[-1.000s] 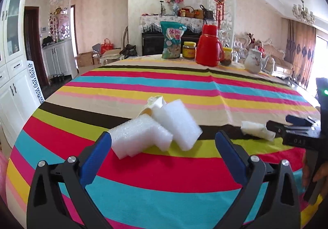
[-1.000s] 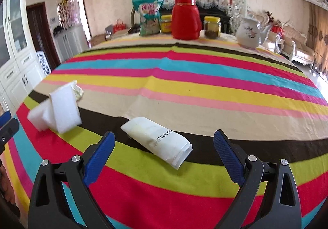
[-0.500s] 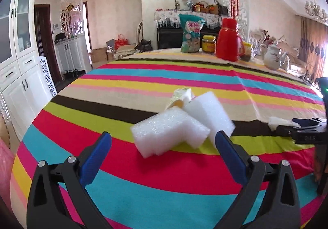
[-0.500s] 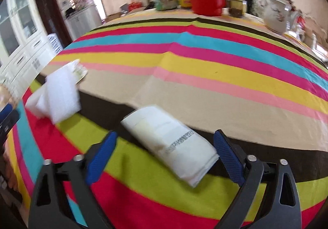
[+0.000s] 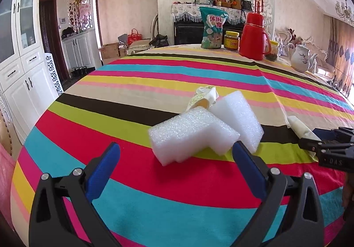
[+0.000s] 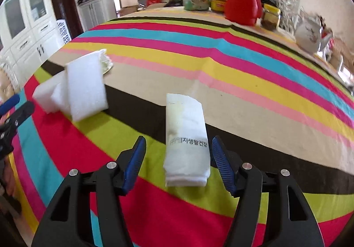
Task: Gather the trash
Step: 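Grasp the rolled white paper pack with the right gripper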
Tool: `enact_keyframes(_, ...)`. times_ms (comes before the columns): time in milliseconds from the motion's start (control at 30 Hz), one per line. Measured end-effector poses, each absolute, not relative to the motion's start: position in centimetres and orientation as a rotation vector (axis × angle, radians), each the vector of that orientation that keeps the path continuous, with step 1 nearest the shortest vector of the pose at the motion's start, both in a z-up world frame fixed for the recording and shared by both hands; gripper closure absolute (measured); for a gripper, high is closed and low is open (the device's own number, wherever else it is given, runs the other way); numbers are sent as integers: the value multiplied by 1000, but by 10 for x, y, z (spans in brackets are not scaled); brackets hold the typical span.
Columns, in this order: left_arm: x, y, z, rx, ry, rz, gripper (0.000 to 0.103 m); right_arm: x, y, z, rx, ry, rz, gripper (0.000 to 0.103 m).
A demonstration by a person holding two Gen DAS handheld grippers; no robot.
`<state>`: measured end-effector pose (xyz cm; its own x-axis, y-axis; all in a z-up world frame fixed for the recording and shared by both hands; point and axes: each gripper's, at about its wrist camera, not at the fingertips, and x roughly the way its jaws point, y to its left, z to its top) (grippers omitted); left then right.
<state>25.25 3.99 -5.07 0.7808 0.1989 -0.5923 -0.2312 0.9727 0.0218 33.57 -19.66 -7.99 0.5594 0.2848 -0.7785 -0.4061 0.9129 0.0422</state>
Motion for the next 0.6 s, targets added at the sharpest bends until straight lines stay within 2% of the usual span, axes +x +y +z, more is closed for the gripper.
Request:
enact_keyframes(33, 253, 41, -51, -56, 637, 235, 5, 336, -196, -81, -145, 894, 405, 43)
enact_keyframes(100, 255, 46, -53, -78, 652, 232, 5, 331, -192, -85, -173, 889, 409, 63)
enact_keyframes(167, 256, 50, -54, -96, 666, 229, 5, 322, -189, -83, -196, 860, 387, 73)
enact_keyframes(333, 256, 51, -56, -98, 674, 220, 5, 283, -183, -61, -187, 784, 358, 74)
enact_keyframes(600, 261, 51, -58, -144, 722, 140, 5, 214, -180, -23, -23, 669, 314, 74)
